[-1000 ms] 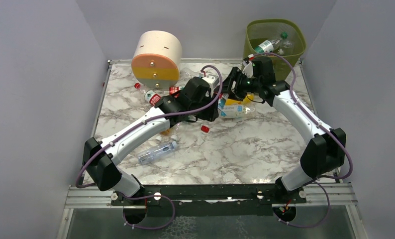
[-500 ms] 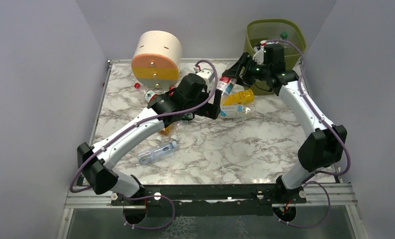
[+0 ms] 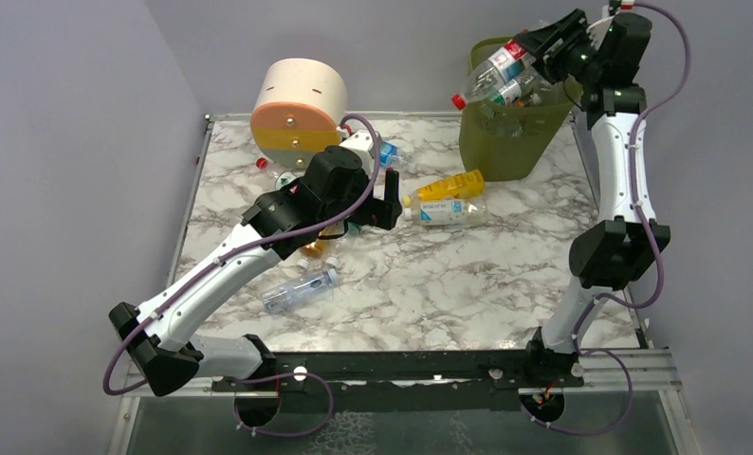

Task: Put the plastic bottles in the bin
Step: Place the plastic bottle in the trash bin.

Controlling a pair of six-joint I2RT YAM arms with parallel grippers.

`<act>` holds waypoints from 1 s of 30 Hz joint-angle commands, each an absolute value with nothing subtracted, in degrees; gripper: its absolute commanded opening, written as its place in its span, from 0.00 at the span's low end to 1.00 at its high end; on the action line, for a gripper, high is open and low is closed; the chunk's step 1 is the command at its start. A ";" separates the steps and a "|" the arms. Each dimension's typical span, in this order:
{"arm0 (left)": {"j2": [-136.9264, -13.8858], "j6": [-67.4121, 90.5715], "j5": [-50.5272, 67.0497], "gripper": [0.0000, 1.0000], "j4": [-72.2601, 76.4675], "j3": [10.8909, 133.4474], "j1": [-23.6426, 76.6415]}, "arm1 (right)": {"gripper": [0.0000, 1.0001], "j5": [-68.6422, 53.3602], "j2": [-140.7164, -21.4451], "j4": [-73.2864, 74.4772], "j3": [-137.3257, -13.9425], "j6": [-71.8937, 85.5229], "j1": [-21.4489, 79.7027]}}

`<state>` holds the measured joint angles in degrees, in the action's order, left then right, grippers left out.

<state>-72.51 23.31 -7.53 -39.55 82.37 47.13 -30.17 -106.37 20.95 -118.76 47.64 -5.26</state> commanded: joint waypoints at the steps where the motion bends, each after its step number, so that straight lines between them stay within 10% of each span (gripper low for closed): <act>1: -70.16 24.43 -9.58 0.99 -41.98 78.98 46.50 | 0.46 -28.13 -111.47 15.57 -124.22 52.79 -8.54; 19: -67.47 24.98 -10.43 0.99 -46.55 76.93 43.28 | 0.49 -25.05 -118.71 12.78 -129.15 52.49 -16.80; 24: -68.81 26.28 -11.51 0.99 -50.99 78.95 41.23 | 0.81 -24.73 -118.73 16.74 -129.74 48.91 -16.96; 30: -67.08 29.12 -10.55 0.99 -54.35 78.04 37.54 | 0.91 -24.30 -116.63 20.07 -128.50 46.06 -16.96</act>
<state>-68.79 26.50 -9.65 -51.00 77.43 39.33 -25.82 -118.41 16.73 -127.44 49.47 -16.91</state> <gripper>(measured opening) 0.989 0.901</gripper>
